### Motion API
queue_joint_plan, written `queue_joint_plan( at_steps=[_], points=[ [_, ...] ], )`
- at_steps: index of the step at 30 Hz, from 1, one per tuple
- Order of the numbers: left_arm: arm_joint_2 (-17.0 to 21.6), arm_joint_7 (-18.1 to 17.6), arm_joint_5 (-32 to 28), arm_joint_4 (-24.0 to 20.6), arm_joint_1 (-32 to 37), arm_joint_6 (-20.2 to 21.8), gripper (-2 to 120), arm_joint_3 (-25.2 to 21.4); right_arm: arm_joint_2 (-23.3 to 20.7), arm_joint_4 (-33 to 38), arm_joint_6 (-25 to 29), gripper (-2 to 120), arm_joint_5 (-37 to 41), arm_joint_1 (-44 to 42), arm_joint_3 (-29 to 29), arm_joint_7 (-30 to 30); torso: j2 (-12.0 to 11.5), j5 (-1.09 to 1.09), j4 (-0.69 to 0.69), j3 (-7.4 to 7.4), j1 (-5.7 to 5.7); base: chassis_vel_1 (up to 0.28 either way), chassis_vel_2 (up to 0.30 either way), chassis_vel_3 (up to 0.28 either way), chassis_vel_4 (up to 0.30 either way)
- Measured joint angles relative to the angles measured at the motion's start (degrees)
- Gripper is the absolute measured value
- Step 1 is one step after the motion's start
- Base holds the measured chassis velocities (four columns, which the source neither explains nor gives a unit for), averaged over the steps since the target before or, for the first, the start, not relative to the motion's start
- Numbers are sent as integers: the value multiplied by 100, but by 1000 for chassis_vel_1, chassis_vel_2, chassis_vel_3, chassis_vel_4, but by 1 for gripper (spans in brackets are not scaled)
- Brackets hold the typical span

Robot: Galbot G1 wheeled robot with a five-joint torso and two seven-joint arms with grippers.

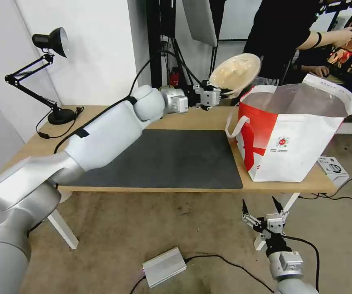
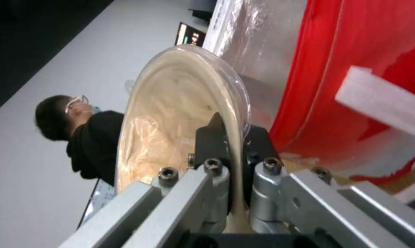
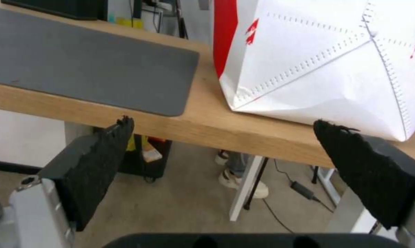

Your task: Pick up the trash from the table and place it into the takeout bag.

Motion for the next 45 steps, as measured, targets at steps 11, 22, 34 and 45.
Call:
queue_joint_plan(
  at_steps=[11,22,34,45],
  points=[
    [-517,10,310,324,62,-93,0,-71,18,-26,5,100,3,-7,8,1,-1,0,0,0,0,0,0,0,0],
    [-881,32,542,628,39,-218,0,-112,6,-42,35,100,12,-20,76,3,0,0,0,0,0,0,0,0,0],
    [-1224,43,838,1005,-183,-385,0,-249,23,-40,40,100,16,-13,68,7,-1,-1,0,0,0,0,0,0,0],
    [-1283,76,1039,970,-341,-405,0,-374,29,-23,40,100,0,-14,18,7,0,-1,-1,0,0,0,0,0,0]
  ],
)
